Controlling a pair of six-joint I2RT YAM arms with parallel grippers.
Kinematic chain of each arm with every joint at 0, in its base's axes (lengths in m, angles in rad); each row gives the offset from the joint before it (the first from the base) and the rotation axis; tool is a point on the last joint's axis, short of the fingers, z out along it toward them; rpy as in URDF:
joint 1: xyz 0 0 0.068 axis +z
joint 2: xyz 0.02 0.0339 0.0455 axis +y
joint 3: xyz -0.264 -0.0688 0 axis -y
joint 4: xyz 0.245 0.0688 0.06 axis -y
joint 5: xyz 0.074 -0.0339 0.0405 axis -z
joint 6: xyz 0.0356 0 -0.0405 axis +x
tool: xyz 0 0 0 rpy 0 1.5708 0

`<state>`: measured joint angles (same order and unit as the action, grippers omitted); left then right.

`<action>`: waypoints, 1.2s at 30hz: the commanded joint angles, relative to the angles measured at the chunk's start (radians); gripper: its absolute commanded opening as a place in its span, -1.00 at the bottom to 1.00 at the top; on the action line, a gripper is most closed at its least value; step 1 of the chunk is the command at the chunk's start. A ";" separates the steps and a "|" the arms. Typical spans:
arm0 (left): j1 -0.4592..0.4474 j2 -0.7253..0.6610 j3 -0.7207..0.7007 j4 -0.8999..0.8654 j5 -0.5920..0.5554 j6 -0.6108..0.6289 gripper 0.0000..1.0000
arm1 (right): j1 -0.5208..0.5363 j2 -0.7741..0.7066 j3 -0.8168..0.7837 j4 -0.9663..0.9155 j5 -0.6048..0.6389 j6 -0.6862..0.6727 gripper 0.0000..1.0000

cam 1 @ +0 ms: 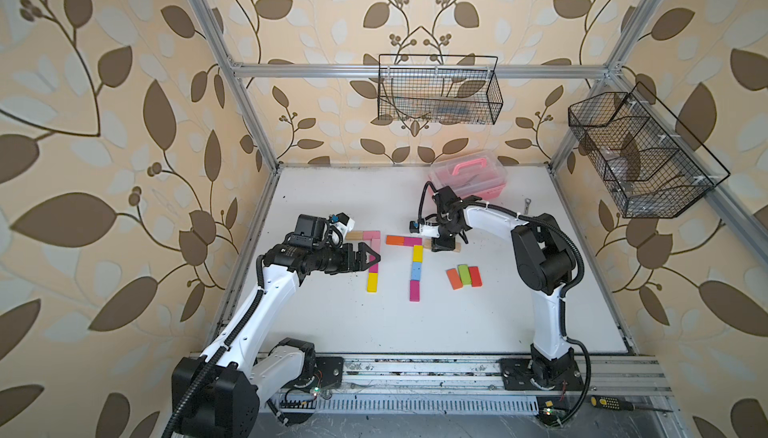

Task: Assemble the number 7 with building blocks
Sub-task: Adjust the building block at the center of the board.

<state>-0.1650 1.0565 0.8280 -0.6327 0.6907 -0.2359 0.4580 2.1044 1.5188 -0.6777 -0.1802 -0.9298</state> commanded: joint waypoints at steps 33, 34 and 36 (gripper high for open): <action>-0.011 0.016 -0.007 -0.010 0.002 0.017 0.98 | -0.070 -0.049 -0.114 -0.072 -0.006 -0.029 -0.30; -0.011 0.015 -0.007 -0.011 0.001 0.015 0.98 | -0.069 -0.049 -0.114 -0.068 0.000 -0.026 -0.14; -0.011 0.014 -0.007 -0.011 0.000 0.016 0.98 | -0.068 -0.059 -0.130 -0.042 0.012 -0.019 0.17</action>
<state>-0.1650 1.0760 0.8280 -0.6327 0.6804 -0.2363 0.3923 2.0506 1.4353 -0.6846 -0.1890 -0.9512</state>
